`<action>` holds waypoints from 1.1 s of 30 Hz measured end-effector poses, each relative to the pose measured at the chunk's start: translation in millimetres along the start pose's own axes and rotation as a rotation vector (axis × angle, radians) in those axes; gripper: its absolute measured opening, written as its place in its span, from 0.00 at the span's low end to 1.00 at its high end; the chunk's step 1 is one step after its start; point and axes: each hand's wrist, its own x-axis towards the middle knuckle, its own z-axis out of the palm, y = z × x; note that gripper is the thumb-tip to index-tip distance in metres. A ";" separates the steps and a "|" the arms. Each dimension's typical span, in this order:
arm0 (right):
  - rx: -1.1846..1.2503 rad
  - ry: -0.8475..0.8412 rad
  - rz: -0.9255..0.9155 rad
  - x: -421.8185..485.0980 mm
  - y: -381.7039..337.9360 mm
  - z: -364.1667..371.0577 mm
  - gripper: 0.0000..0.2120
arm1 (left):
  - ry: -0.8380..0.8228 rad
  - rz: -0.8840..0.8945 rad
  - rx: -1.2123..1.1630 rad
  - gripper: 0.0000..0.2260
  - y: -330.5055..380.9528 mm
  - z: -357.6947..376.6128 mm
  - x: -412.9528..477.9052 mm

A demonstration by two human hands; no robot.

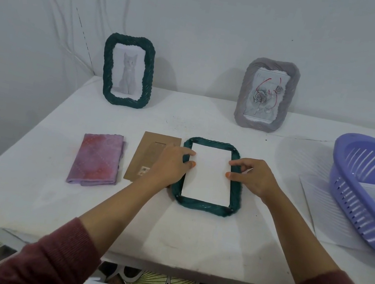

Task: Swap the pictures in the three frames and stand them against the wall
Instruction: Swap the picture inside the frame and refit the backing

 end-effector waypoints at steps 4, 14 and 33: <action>-0.005 -0.004 -0.004 0.7 -0.4 -0.2 0.16 | 0.277 -0.067 0.029 0.12 -8.5 -18.0 1.4; -0.017 -0.010 0.007 0.7 -1.1 -0.8 0.16 | 0.027 -0.378 0.147 0.34 -24.1 -36.8 3.7; 0.030 0.165 -0.009 -7.9 -13.7 -4.9 0.08 | 0.247 -0.234 -0.604 0.19 -32.7 -102.2 4.4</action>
